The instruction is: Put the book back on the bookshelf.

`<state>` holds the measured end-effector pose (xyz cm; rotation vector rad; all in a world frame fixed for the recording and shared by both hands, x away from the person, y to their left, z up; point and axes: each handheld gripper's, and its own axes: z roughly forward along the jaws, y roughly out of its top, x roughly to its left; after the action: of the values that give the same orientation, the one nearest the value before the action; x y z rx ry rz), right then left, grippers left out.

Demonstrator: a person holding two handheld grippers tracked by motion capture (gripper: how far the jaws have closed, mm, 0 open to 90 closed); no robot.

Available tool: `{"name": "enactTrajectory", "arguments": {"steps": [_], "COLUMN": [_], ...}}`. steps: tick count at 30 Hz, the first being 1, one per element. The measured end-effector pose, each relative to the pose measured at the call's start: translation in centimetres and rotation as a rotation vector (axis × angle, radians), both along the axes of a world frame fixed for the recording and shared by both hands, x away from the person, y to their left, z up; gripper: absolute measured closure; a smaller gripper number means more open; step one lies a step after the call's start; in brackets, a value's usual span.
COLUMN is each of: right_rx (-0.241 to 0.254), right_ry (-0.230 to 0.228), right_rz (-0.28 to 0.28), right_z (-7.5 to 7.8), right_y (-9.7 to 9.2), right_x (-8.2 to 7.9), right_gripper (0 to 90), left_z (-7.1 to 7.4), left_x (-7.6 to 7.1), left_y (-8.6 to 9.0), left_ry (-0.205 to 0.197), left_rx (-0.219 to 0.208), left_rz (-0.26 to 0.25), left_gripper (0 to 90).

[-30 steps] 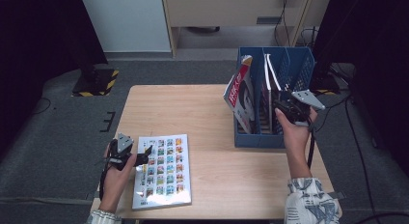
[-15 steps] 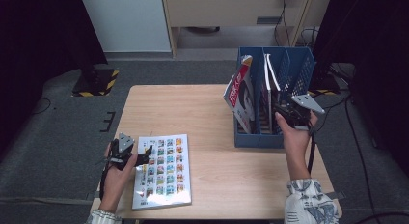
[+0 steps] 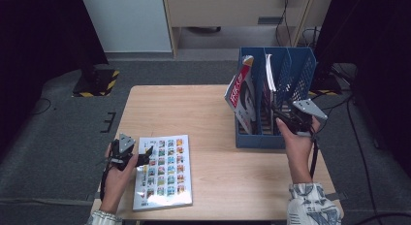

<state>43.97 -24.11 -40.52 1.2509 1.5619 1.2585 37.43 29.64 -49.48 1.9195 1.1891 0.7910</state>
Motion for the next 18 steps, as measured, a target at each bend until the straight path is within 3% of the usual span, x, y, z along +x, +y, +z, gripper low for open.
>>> {"name": "enactTrajectory", "arguments": {"steps": [9,18], "right_rx": [-0.026,-0.059], "right_ry": [0.01,-0.021], "right_rz": [0.027,0.046], "right_z": [-0.02,-0.05], "right_y": [0.71,0.62], "right_x": [-0.39,-0.82], "right_gripper": [34.2,35.8], "left_z": [-0.08,-0.06], "left_x": [0.04,0.01], "left_y": [0.03,-0.03], "left_ry": [0.004,0.003], "left_rx": [0.0,-0.002], "left_rz": [-0.004,-0.007], "left_gripper": [4.0,4.1]}}
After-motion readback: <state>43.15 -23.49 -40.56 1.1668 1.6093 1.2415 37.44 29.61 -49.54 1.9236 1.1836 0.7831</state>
